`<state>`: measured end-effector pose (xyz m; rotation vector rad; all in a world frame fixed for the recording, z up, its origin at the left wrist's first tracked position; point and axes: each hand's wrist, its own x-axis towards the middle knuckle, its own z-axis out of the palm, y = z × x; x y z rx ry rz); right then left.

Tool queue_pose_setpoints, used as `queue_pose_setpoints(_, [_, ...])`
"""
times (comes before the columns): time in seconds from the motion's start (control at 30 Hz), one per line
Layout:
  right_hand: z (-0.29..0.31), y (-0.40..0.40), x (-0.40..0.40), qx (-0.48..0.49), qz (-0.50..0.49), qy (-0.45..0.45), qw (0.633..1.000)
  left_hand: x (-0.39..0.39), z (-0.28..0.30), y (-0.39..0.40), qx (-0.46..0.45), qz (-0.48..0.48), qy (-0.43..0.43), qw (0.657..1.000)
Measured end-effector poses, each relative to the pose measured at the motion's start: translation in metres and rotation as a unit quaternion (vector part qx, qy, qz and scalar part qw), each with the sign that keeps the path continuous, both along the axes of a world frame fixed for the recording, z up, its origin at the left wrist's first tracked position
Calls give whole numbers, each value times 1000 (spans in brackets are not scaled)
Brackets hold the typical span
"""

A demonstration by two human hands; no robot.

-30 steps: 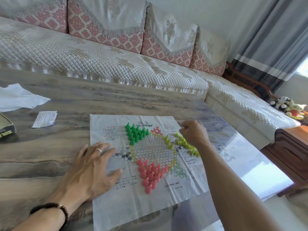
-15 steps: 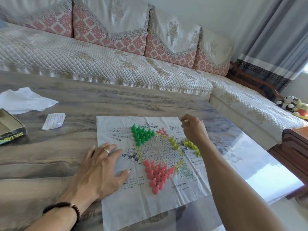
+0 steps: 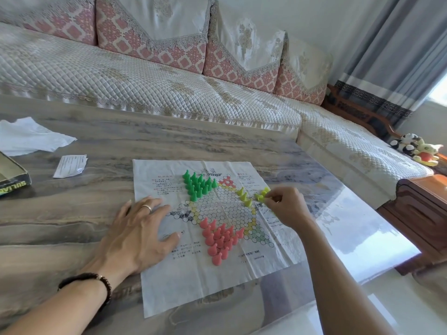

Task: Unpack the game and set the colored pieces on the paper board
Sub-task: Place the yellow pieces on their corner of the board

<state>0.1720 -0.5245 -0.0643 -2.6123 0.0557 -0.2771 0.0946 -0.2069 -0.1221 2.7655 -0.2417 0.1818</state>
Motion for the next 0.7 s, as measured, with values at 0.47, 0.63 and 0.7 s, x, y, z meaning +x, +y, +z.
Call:
queue_pose_setpoints(0.47, [-14,17,0,-51,61,77,994,1,-1,2,3,-2,6,1000])
queue_pose_setpoints(0.63, [-16,16,1,-40,58,71,995,1,1,1,2,-2,11,1000])
queue_pose_setpoints(0.7, [-17,16,0,-41,58,66,995,0,1,1,1,-1,12,1000])
